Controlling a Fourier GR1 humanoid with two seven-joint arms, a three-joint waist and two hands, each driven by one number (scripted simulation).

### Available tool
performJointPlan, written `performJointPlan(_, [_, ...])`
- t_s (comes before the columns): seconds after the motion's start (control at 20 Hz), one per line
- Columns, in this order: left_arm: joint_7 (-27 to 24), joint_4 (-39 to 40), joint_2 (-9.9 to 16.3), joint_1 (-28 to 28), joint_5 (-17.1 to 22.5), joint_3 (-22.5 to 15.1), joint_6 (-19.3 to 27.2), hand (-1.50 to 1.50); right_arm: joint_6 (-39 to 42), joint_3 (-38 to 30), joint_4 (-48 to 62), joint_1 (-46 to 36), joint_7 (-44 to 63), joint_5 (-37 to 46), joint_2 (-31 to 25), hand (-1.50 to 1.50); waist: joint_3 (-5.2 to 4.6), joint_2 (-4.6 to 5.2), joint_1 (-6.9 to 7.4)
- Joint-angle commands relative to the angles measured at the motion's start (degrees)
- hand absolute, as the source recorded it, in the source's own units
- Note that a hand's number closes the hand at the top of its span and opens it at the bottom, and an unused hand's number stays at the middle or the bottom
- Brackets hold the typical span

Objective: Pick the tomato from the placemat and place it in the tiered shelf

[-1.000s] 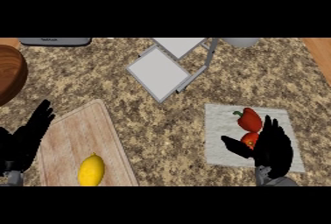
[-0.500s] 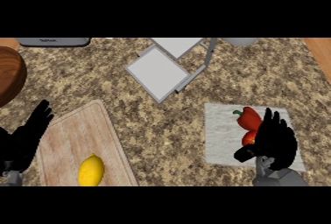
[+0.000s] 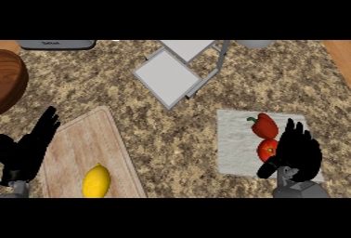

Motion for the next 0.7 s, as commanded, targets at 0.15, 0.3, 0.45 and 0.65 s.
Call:
performJointPlan(0.15, [1.98, -2.44, -0.14, 0.54, -0.58, 1.34, -0.97, 0.00, 6.37, -3.86, -0.52, -0.20, 4.80, 1.65, 0.55, -1.50, 0.04, -0.03, 0.00])
performJointPlan(0.3, [-2.27, 2.49, -2.19, -0.28, -2.26, 1.68, -1.23, 0.00, 2.63, -5.77, 4.88, 0.02, 0.12, 3.01, -0.02, -1.50, 0.04, 0.08, -0.10])
performJointPlan(0.45, [-0.79, 0.15, -0.55, 1.38, -0.85, 3.85, -3.47, 0.00, 2.42, -6.33, 4.75, 1.29, 0.49, 3.65, 2.43, -1.50, 0.05, 0.03, 0.13])
performJointPlan(0.65, [1.06, -2.97, -2.44, 1.95, -2.87, 2.69, -1.73, 0.00, -0.46, -8.65, 8.90, 0.68, -1.68, 3.94, 4.32, 1.50, 0.07, 0.03, 0.33])
